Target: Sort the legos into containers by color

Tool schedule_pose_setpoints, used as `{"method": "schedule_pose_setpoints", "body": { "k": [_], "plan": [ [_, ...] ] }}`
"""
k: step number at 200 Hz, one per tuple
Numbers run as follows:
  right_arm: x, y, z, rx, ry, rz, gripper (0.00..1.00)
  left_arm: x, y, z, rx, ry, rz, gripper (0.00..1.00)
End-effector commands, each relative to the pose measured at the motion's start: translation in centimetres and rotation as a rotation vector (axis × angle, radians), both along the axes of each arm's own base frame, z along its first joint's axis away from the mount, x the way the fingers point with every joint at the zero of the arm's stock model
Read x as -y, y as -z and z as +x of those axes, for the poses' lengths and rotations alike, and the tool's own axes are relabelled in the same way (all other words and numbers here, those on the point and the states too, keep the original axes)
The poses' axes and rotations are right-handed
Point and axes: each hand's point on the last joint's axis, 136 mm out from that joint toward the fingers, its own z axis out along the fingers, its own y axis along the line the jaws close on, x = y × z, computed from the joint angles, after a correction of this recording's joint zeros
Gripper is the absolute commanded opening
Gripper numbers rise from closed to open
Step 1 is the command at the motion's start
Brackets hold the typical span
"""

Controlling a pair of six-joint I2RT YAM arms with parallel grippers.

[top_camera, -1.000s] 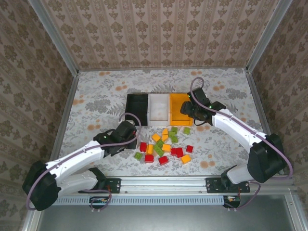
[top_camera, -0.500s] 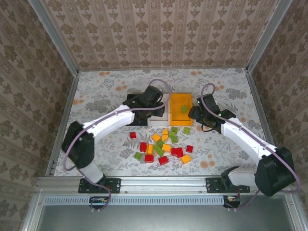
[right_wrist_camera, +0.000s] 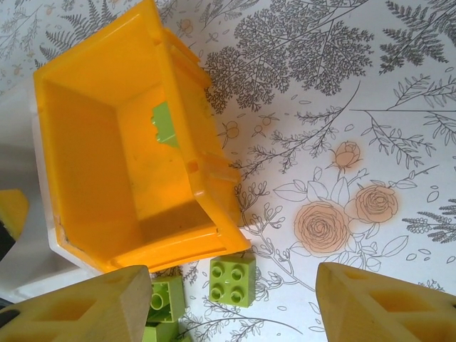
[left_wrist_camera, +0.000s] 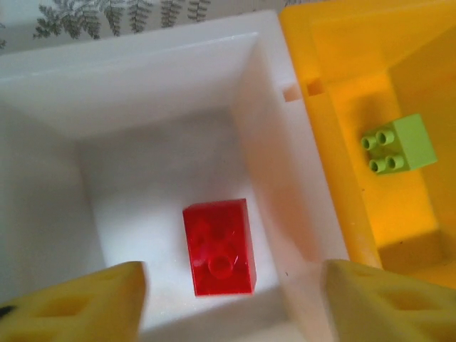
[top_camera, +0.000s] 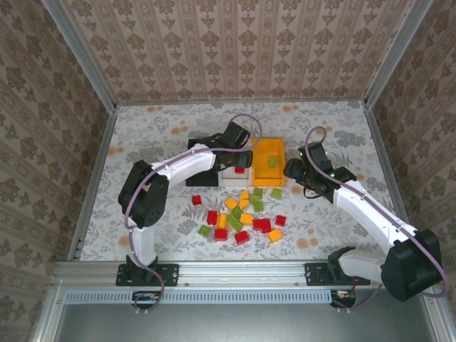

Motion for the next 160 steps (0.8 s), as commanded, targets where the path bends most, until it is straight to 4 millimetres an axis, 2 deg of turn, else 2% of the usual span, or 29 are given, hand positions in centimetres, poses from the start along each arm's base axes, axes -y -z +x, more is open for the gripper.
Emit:
{"method": "schedule_pose_setpoints", "body": {
  "k": [1, 10, 38, 50, 66, 93, 107, 146, 160],
  "plan": [
    [-0.1, 0.5, -1.0, -0.033, -0.04, -0.002, 0.65, 0.0, -6.0, -0.1, 0.108, -0.015, -0.084, 0.88],
    [-0.2, 0.8, -1.2, -0.047, -0.056, -0.006, 0.65, -0.1, -8.1, -0.7, 0.159, -0.007, -0.107, 0.99],
    [-1.2, 1.8, -2.1, -0.087, -0.124, 0.012, 0.66, -1.1, -14.0, -3.5, 0.318, 0.026, -0.166, 1.0],
    [-1.8, 2.3, -2.8, -0.102, -0.161, 0.023, 0.67, -2.3, -15.6, -5.0, 0.362, 0.028, -0.189, 1.0],
    [-2.2, 3.1, -4.2, -0.143, -0.198, 0.022, 0.67, -4.2, -16.3, -7.0, 0.391, 0.017, -0.232, 1.0],
    [-2.7, 4.4, -6.5, -0.199, -0.242, 0.003, 0.67, -7.5, -15.5, -10.1, 0.397, -0.006, -0.292, 1.0],
    [-3.1, 4.9, -7.5, -0.213, -0.266, 0.0, 0.67, -9.3, -14.4, -11.4, 0.393, -0.032, -0.301, 1.0],
    [-7.0, 5.1, -10.5, -0.147, -0.466, -0.011, 0.66, -13.7, -11.0, -13.9, 0.385, -0.127, -0.322, 1.0],
    [-7.2, 5.9, -12.2, -0.204, -0.526, -0.063, 0.65, -14.6, -10.2, -14.6, 0.375, -0.144, -0.329, 1.0]
  ]
}}
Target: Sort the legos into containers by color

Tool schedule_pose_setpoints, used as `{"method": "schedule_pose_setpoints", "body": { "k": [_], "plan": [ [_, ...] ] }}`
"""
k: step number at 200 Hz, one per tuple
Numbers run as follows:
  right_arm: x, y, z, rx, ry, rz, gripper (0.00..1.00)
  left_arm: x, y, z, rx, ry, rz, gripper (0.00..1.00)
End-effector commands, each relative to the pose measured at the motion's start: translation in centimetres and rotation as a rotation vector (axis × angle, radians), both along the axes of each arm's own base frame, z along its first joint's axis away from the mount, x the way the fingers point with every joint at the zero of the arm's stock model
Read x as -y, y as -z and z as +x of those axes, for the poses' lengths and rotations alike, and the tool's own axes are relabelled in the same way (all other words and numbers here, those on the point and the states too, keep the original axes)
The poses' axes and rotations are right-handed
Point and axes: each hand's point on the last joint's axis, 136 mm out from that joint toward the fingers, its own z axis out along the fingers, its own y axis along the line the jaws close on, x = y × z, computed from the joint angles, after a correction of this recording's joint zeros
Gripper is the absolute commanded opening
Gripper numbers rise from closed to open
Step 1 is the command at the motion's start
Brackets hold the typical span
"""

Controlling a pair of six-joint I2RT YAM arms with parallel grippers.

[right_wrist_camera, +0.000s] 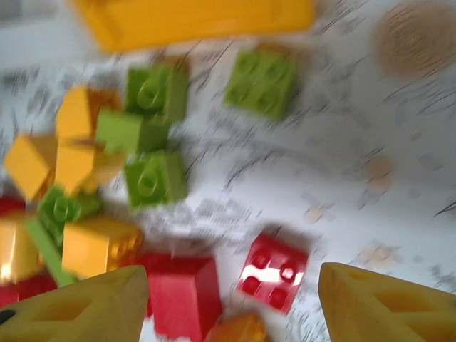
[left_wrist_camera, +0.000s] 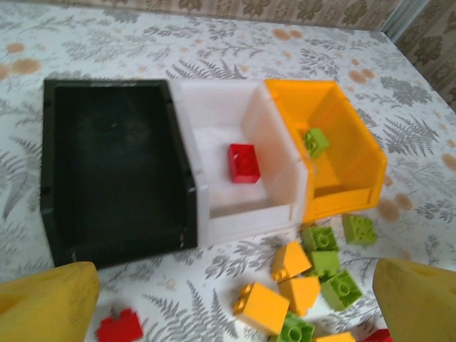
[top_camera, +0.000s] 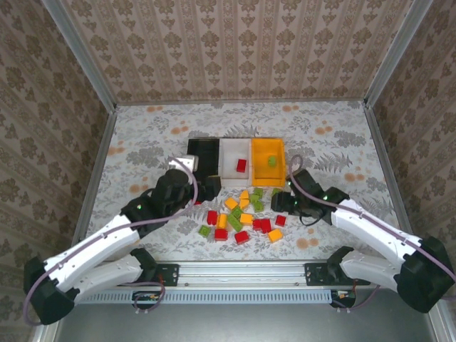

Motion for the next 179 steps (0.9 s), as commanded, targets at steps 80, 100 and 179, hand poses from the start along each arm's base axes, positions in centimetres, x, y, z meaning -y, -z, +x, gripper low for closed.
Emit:
{"method": "schedule_pose_setpoints", "body": {
  "k": [80, 100, 179],
  "plan": [
    [-0.7, 5.7, -7.6, -0.2, -0.2, -0.189, 0.8, -3.2, 2.1, -1.3, -0.042, -0.105, -0.049, 1.0],
    [-1.1, 6.3, -7.4, -0.198, -0.214, -0.222, 0.79, -3.4, 2.3, -1.1, -0.051, -0.116, -0.045, 1.0],
    [-2.1, 6.9, -6.0, -0.172, -0.264, -0.276, 0.61, -3.9, 3.0, -0.9, -0.09, -0.142, -0.056, 1.0]
  ]
}}
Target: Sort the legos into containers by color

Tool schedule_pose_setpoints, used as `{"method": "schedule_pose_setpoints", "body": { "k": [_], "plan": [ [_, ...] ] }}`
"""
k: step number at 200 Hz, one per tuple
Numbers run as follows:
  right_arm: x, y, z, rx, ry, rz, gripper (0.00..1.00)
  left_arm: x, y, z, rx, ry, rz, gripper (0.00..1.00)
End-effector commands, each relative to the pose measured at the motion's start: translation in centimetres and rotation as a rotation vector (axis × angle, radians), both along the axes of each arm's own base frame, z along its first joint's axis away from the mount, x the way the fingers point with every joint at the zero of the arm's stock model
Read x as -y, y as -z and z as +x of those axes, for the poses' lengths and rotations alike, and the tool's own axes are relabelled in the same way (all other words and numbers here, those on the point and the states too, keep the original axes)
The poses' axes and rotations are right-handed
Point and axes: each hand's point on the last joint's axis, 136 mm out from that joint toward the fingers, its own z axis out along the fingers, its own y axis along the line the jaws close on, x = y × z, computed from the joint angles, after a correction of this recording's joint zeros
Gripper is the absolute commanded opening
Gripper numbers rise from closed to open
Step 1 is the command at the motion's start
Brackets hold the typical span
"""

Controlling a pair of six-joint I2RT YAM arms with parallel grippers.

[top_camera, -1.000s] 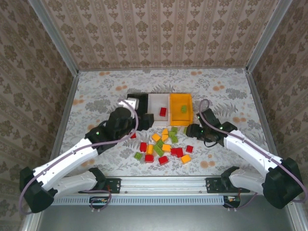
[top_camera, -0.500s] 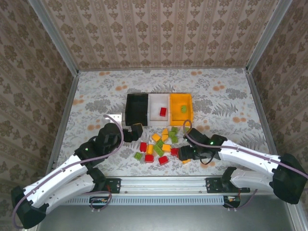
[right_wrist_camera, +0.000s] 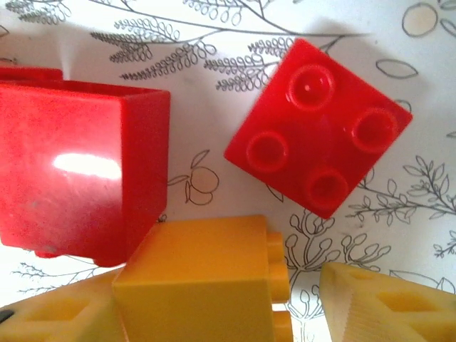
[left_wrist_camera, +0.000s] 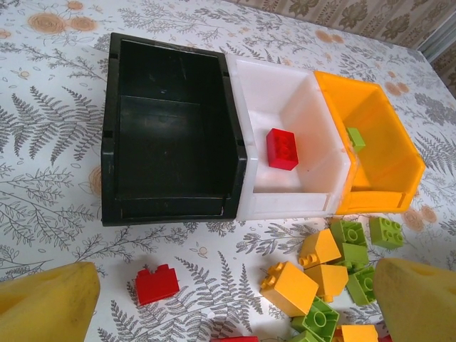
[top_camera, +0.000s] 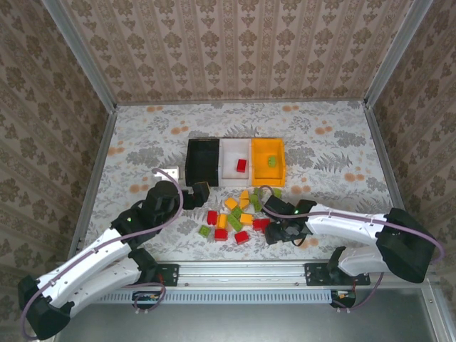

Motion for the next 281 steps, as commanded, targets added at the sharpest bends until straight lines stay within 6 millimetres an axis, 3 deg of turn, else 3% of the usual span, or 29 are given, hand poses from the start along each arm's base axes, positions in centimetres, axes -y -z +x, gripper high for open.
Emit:
{"method": "schedule_pose_setpoints", "body": {
  "k": [1, 49, 65, 85, 115, 147, 182, 212, 260, 281],
  "plan": [
    [-1.0, -0.5, 1.0, 0.04, -0.028, 0.01, 0.61, -0.4, 1.0, -0.1, -0.038, -0.019, 0.0, 1.0],
    [-1.4, -1.7, 0.8, 0.042, -0.049, 0.042, 0.38, -0.5, 1.1, 0.0, -0.057, -0.025, 0.005, 1.0],
    [-1.6, -3.4, 1.0, 0.066, -0.065, 0.065, 0.36, -0.6, 1.2, 0.1, -0.059, -0.025, 0.006, 1.0],
    [-3.0, -7.0, 2.2, 0.132, -0.103, 0.125, 0.34, -0.6, 1.4, 0.2, -0.063, -0.028, -0.002, 1.0],
    [-8.8, -12.4, 6.4, 0.243, -0.185, 0.23, 0.34, -1.0, 1.8, 0.2, -0.079, -0.04, -0.018, 1.0],
    [-16.3, -14.9, 12.1, 0.314, -0.241, 0.292, 0.34, -2.3, 2.4, -0.3, -0.105, -0.08, -0.011, 1.0],
    [-21.5, -14.6, 19.2, 0.334, -0.202, 0.315, 0.34, -3.7, 2.7, -1.2, -0.13, -0.11, -0.012, 1.0],
    [-24.1, -13.0, 23.1, 0.322, -0.177, 0.333, 0.34, -4.1, 2.8, -1.7, -0.127, -0.109, -0.029, 1.0],
    [-24.4, -11.0, 27.4, 0.308, -0.095, 0.319, 0.34, -4.1, 2.8, -2.0, -0.127, -0.089, -0.019, 1.0],
    [-24.6, -10.5, 28.5, 0.308, -0.079, 0.309, 0.39, -4.0, 2.9, -2.0, -0.125, -0.082, -0.017, 1.0]
  ]
}}
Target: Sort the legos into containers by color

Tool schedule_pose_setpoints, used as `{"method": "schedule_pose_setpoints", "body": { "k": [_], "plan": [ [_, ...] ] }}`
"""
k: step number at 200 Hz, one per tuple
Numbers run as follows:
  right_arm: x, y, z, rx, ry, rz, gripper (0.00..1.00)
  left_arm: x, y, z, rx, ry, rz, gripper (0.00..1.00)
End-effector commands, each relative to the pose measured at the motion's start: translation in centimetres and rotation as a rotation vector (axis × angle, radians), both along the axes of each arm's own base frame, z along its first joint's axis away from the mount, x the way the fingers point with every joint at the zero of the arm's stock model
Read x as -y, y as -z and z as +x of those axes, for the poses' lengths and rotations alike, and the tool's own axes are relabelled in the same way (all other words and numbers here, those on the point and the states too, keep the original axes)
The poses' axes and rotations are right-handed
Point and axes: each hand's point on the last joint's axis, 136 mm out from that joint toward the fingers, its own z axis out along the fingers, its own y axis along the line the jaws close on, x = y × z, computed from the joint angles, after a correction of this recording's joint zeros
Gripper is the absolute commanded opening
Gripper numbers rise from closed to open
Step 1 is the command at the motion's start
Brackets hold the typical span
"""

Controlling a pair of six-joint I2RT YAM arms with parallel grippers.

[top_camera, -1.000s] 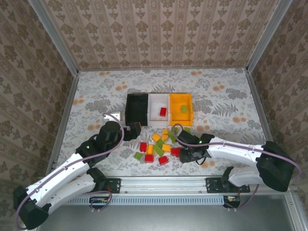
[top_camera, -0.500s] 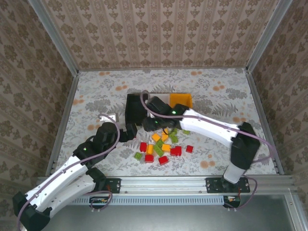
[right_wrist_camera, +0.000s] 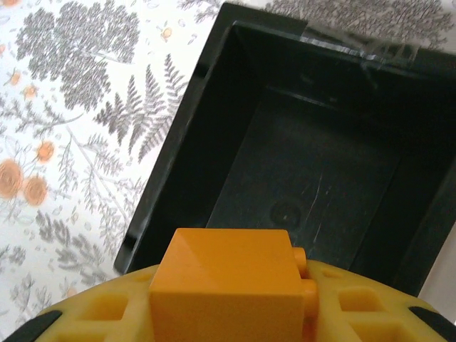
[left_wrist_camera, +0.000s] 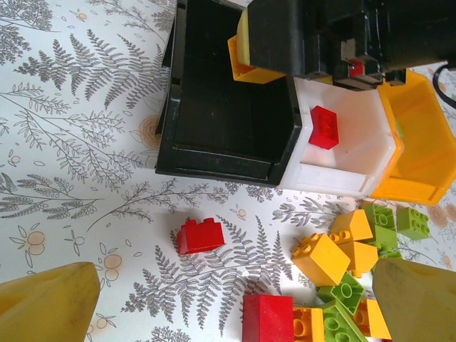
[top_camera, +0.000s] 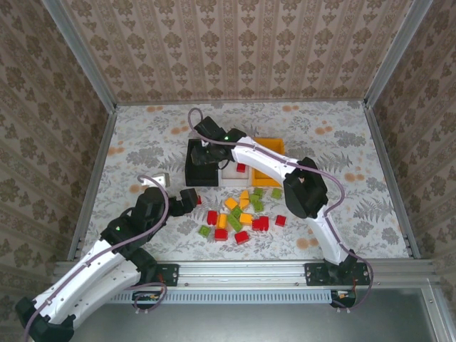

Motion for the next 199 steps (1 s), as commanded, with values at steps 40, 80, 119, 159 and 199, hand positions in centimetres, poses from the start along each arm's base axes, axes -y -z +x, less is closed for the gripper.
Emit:
{"method": "schedule_pose_setpoints", "body": {
  "k": [40, 80, 119, 159, 199],
  "plan": [
    [-0.1, -0.1, 2.0, -0.016, 0.051, 0.001, 0.67, -0.3, 0.5, -0.3, -0.005, 0.005, 0.003, 1.0],
    [0.9, -3.7, 2.4, 0.05, 0.08, 0.016, 0.74, -0.6, -0.4, 0.0, 0.019, -0.007, 0.006, 1.0],
    [2.8, -8.2, 0.6, 0.109, 0.094, 0.068, 0.74, 0.1, -1.6, 0.5, 0.066, 0.02, -0.018, 1.0],
    [6.6, -9.8, -3.6, 0.119, 0.116, 0.101, 0.74, 0.6, -2.0, 1.1, 0.092, 0.028, -0.026, 1.0],
    [12.3, -8.7, -8.8, 0.105, 0.159, 0.071, 0.74, 1.8, -1.5, 1.7, 0.071, 0.051, -0.036, 1.0]
  ]
}}
